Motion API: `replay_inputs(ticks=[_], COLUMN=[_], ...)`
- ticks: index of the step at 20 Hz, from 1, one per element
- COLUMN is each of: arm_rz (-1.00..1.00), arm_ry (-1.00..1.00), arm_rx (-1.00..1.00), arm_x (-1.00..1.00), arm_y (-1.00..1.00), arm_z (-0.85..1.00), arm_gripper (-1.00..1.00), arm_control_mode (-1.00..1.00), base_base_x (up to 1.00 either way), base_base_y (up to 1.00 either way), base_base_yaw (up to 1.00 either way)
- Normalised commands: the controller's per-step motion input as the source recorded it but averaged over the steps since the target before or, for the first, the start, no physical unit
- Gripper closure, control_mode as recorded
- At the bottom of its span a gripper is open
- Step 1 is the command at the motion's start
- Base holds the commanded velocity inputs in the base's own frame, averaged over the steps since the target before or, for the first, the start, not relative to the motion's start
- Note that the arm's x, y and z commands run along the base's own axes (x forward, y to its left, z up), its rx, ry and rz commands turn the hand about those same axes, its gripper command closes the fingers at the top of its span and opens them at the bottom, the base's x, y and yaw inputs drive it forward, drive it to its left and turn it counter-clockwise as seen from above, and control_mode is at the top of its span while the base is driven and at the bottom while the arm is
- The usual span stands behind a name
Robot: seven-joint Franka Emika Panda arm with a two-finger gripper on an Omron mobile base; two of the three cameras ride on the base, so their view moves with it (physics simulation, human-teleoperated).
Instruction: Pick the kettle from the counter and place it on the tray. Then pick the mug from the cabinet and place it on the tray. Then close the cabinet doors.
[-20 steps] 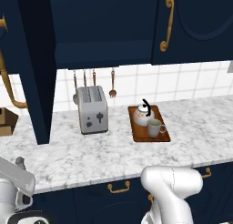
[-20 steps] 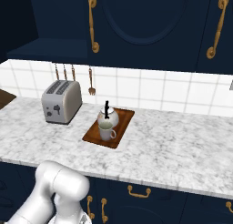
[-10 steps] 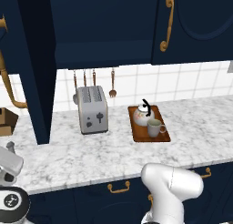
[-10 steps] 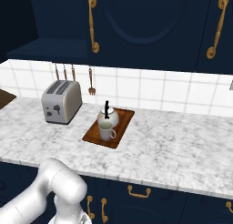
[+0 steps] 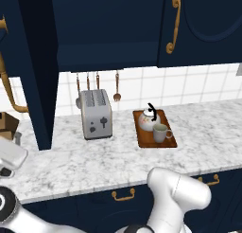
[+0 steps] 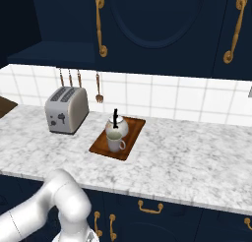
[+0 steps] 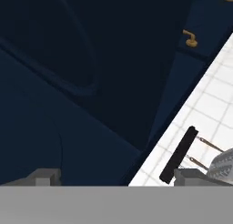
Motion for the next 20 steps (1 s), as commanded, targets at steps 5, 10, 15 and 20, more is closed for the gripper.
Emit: replay_inputs(ticks=[5,10,15,20], arm_rz=[-0.27,-0.19,-0.15,-0.14], arm_ry=[-0.25,-0.24,-0.19,-0.13], arm_rx=[0.17,0.20,0.20,0.16], arm_x=[0.37,0.26,0.04,0.00], arm_y=[0.00,-0.23,-0.64,-0.92], arm_z=[0.03,0.22,0.23,0.14], arm_gripper=[-1.00,-1.00,-1.00,-1.00], arm_control_mode=[-1.00,-1.00,-1.00,-1.00], base_base_x=[0.00,0.00,0.00,0.00], base_base_y=[0.00,0.00,0.00,0.00], base_base_yaw=[0.00,0.00,0.00,0.00])
